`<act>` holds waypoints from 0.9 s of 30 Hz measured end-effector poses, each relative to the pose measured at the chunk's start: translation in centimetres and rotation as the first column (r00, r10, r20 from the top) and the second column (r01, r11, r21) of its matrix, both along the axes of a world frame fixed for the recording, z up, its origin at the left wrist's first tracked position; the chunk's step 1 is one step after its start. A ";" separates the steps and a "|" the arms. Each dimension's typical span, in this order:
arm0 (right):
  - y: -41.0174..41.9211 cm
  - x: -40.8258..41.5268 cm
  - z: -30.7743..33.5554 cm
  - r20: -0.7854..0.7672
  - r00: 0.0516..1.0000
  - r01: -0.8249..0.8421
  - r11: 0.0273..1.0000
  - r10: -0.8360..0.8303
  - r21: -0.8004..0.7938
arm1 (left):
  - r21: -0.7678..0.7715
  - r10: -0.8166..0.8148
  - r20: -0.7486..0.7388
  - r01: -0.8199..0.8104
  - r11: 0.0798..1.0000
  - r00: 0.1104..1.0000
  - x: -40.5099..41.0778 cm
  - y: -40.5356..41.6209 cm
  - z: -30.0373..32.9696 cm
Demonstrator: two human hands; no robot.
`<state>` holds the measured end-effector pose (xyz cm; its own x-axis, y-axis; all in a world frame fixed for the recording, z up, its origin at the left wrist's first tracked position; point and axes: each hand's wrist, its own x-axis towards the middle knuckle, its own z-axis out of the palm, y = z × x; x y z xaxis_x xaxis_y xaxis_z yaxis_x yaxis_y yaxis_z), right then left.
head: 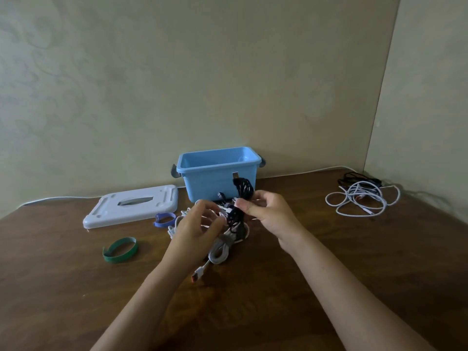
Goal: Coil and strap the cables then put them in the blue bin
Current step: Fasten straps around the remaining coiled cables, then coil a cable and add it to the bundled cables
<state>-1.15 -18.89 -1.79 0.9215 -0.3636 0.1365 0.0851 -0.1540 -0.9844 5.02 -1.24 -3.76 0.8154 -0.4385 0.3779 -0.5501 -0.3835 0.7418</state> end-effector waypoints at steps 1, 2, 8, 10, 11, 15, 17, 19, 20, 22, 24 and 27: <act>-0.7 -0.1 0.2 -0.029 0.999 0.028 0.999 -0.029 -0.036 | 0.106 -0.026 0.073 0.018 0.994 0.997 0.2 0.0 -0.3; -1.3 -0.3 0.4 -0.078 0.996 0.040 0.996 -0.046 -0.074 | 0.197 -0.064 0.133 0.037 0.980 0.989 0.3 0.0 -0.7; -3.3 -0.2 -0.1 -0.406 0.913 -0.129 0.910 -0.046 -0.394 | 0.494 -0.163 0.289 -0.001 0.870 0.943 1.2 0.3 -2.0; -3.2 0.1 -0.4 -0.400 0.913 -0.146 0.850 -0.082 -0.506 | 0.460 -0.132 0.346 -0.046 0.887 0.929 1.2 0.2 -2.2; -3.1 0.0 -0.4 -0.380 0.918 -0.126 0.821 -0.117 -0.558 | 0.452 -0.115 0.361 -0.066 0.889 0.925 1.1 0.1 -2.2; -4.0 -0.3 -0.3 -0.202 0.950 0.068 0.787 -0.240 -0.613 | 0.434 -0.109 0.356 -0.062 0.899 0.928 1.1 0.0 -2.4; -5.9 -0.3 0.1 -0.102 0.940 0.179 0.722 -0.327 -0.669 | 0.430 -0.115 0.335 -0.044 0.902 0.935 1.3 0.0 -2.5; -9.0 -0.3 0.3 -0.016 0.905 0.262 0.587 -0.425 -0.766 | 0.398 -0.108 0.328 -0.034 0.917 0.938 1.5 0.0 -2.5; -10.9 -0.5 0.4 0.013 0.886 0.284 0.520 -0.464 -0.805 | 0.382 -0.102 0.334 -0.036 0.923 0.937 1.6 -0.1 -2.5; -14.8 -1.5 0.7 0.023 0.836 0.290 0.407 -0.548 -0.866 | 0.378 -0.097 0.333 -0.039 0.925 0.938 1.6 -0.2 -2.4; -18.5 -2.8 0.7 -0.009 0.758 0.264 0.319 -0.652 -0.910 | 0.365 -0.105 0.348 -0.032 0.930 0.932 1.6 -0.4 -2.5; -21.6 -4.8 0.1 -0.105 0.655 0.177 0.287 -0.748 -0.941 | 0.339 -0.131 0.371 -0.003 0.941 0.919 1.4 -0.5 -2.4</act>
<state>-5.93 -40.47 -1.73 0.6398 -0.7119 0.2894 -0.6943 -0.6969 -0.1795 6.38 -1.76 -6.19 0.6024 -0.6373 0.4805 -0.7963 -0.5209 0.3075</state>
